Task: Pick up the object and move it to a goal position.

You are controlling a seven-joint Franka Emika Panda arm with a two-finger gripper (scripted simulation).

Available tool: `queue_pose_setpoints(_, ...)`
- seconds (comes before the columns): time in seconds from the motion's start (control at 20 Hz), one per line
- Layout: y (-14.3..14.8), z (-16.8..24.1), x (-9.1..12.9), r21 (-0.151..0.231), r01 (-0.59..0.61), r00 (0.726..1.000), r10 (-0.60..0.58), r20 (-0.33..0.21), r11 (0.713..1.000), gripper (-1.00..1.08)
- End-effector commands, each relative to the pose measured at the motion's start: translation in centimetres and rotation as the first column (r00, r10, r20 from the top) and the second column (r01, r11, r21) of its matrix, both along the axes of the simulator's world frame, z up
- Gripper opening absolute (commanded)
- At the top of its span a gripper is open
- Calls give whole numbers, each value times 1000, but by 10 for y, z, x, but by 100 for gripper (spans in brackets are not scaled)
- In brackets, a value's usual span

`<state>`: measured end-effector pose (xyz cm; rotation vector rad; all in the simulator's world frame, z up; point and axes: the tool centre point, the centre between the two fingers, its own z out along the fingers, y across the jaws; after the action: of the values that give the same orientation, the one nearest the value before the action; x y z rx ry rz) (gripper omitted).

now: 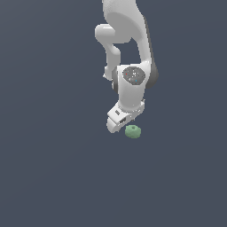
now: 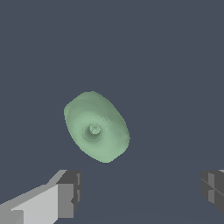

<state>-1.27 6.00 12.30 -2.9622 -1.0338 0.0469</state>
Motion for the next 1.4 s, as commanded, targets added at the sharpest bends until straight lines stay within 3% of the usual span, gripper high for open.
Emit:
queue_pose_setpoints(0.0, 6, -2, 0, 2, -84, 996, 84, 3, 996, 100)
queue_pose_setpoints(0.3, 20, -7, -1, 5, -279, 960, 279, 11, 960, 100)
queue_pose_setpoints(0.7, 37, -12, -3, 7, -489, 872, 488, 22, 872, 100)
queue_pose_setpoints(1.05, 45, -14, -3, 6, -583, 812, 583, 28, 812, 100)
queue_pose_setpoints(1.35, 47, -14, -4, 6, -608, 794, 607, 30, 794, 100)
